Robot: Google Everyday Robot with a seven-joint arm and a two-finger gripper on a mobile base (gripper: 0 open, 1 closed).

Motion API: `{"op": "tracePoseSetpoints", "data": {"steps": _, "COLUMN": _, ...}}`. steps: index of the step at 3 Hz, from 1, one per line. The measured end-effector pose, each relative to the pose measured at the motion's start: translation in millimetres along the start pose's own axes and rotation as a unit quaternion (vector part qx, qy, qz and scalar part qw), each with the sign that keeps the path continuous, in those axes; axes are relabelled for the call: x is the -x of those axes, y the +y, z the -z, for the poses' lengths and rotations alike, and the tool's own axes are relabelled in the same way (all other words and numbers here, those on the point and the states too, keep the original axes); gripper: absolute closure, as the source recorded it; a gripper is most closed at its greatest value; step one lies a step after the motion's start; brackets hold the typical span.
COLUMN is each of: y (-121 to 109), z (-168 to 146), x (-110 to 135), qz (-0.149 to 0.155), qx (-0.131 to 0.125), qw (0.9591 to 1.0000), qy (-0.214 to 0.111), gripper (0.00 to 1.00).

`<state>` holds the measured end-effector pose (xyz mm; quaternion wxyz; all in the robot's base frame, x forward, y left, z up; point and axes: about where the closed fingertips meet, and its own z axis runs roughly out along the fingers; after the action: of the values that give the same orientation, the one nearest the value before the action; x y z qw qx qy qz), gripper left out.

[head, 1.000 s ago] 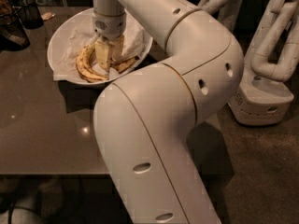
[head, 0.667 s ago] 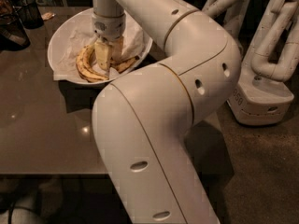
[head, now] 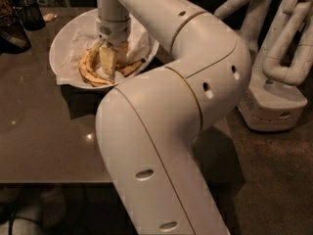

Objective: Pick banana from white bowl

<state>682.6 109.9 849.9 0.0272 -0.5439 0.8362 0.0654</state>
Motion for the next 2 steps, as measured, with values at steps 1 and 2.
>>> {"op": "tracePoseSetpoints", "data": {"steps": 1, "y": 0.0, "z": -0.1, "x": 0.0, "qz": 0.000, "qx": 0.000, "qw": 1.0000, "qy": 0.000, "gripper": 0.93}}
{"op": "tracePoseSetpoints", "data": {"steps": 2, "y": 0.0, "z": -0.1, "x": 0.0, "qz": 0.000, "qx": 0.000, "qw": 1.0000, "qy": 0.000, "gripper": 1.00}}
